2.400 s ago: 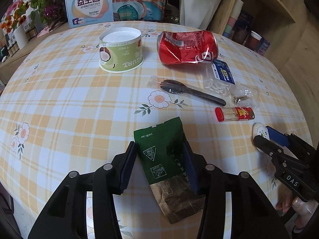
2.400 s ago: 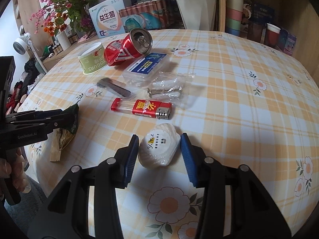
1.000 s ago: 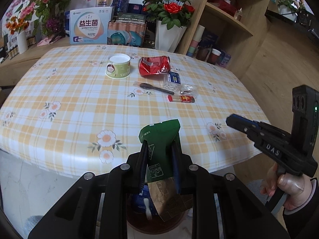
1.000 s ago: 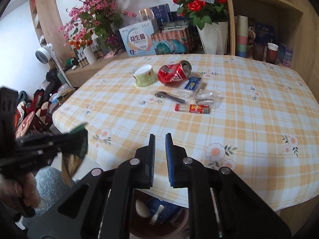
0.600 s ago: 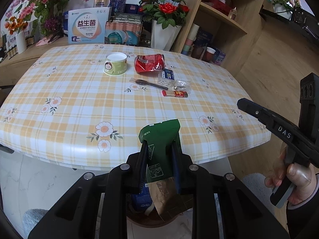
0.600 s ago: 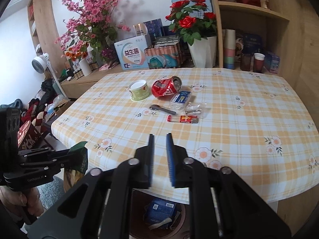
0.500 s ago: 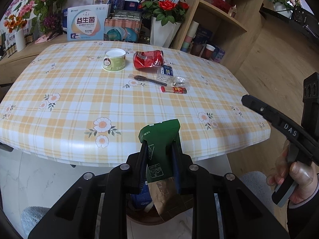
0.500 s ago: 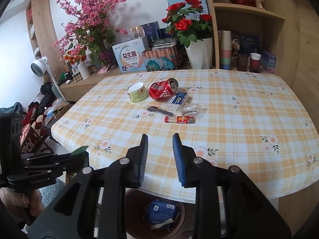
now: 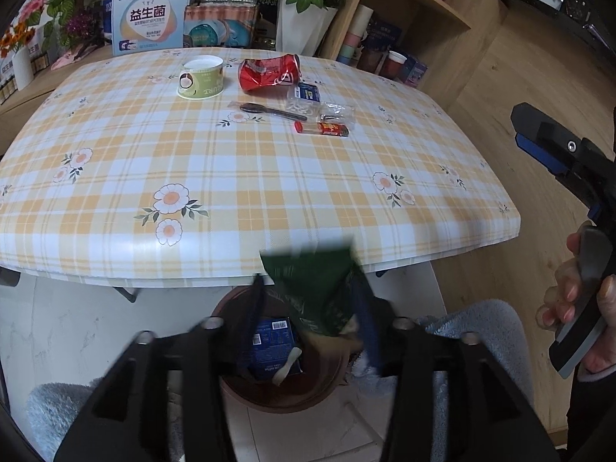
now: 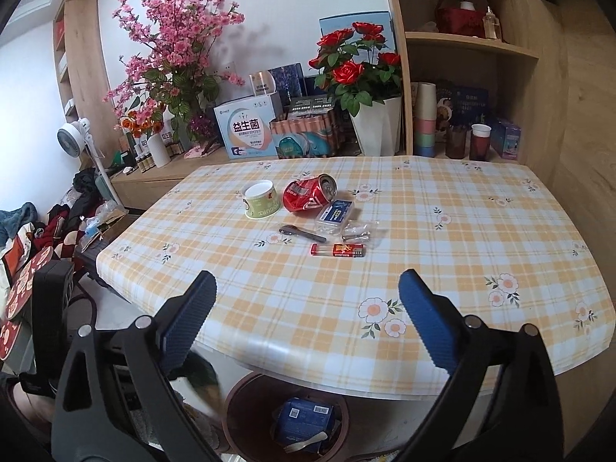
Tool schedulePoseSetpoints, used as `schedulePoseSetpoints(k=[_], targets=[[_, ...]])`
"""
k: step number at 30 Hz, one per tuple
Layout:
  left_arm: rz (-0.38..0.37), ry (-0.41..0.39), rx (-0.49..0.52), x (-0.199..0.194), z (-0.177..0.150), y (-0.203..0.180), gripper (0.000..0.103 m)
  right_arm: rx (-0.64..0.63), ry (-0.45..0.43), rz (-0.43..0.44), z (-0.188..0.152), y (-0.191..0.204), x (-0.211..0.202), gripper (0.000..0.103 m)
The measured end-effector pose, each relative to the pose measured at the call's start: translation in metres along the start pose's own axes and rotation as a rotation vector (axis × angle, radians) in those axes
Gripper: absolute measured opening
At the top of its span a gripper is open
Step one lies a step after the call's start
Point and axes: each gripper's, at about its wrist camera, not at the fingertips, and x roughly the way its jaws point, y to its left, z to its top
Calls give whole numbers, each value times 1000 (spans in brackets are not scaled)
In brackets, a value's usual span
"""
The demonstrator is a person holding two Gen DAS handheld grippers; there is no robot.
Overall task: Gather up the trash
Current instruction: 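Carry both packets over the bin and open both tools to drop them, then move the right tool toward the red soda can on the table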
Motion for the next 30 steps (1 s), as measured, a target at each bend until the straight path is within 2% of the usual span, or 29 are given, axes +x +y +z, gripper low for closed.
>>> schedulePoseSetpoints(k=[8, 12, 20, 30], targets=[[57, -73, -6, -13, 8, 7, 91, 5, -4, -32, -1, -4, -3, 97], [126, -101, -23, -19, 13, 18, 96, 6, 12, -58, -3, -6, 0, 97], [200, -169, -70, -35, 27, 48, 97, -11, 64, -130, -10, -7, 16, 97], [238, -219, -73, -45, 44, 70, 97, -79, 140, -118, -17, -10, 45, 97]])
